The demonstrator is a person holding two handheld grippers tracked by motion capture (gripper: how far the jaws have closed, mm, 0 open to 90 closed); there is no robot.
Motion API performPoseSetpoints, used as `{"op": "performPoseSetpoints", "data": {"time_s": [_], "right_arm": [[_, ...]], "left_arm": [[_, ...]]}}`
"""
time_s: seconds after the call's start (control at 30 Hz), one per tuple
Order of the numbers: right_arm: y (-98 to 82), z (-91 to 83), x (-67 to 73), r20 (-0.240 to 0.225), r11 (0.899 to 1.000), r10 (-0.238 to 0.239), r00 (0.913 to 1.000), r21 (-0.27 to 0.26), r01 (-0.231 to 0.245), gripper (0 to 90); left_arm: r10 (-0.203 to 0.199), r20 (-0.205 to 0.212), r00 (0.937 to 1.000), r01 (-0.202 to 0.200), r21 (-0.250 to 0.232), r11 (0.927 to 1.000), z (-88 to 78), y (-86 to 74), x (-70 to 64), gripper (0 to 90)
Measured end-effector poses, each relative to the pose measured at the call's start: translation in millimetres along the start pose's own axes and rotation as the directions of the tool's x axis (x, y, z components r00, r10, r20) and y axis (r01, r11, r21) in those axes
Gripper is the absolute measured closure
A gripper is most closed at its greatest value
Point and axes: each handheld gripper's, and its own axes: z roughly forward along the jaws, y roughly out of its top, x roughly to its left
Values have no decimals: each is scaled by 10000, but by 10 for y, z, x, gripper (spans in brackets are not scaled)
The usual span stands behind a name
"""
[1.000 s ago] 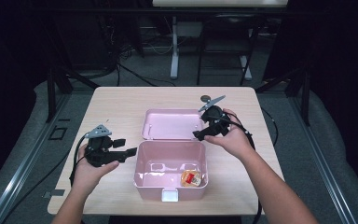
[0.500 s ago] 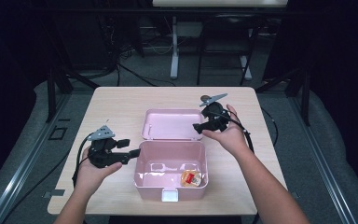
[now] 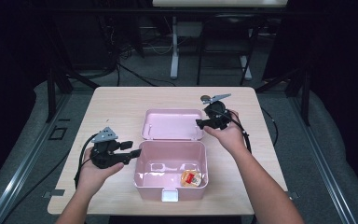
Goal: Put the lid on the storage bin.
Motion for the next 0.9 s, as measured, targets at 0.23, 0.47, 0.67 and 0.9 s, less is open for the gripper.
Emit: {"op": "performPoseSetpoints", "data": {"time_s": [0.23,0.47,0.67,0.9], "right_arm": [[8,88,-46,154,9992,308,9994,-272,-304,452],[8,201,-90,-31,9948,1012,9949,-112,-1013,500],[7,278,-86,316,9896,1402,9896,-354,-1391,544],[26,385,-80,495,9825,1845,9816,-339,-1830,582]], "left_arm": [[-65,-67,10000,66,98,9999,20,-12,-1,530],[-7,-2,10000,7,144,9999,35,-17,-20,570],[-111,85,9999,110,134,9998,59,-21,-45,574],[-66,-79,9999,67,162,9998,58,-32,-28,581]]}}
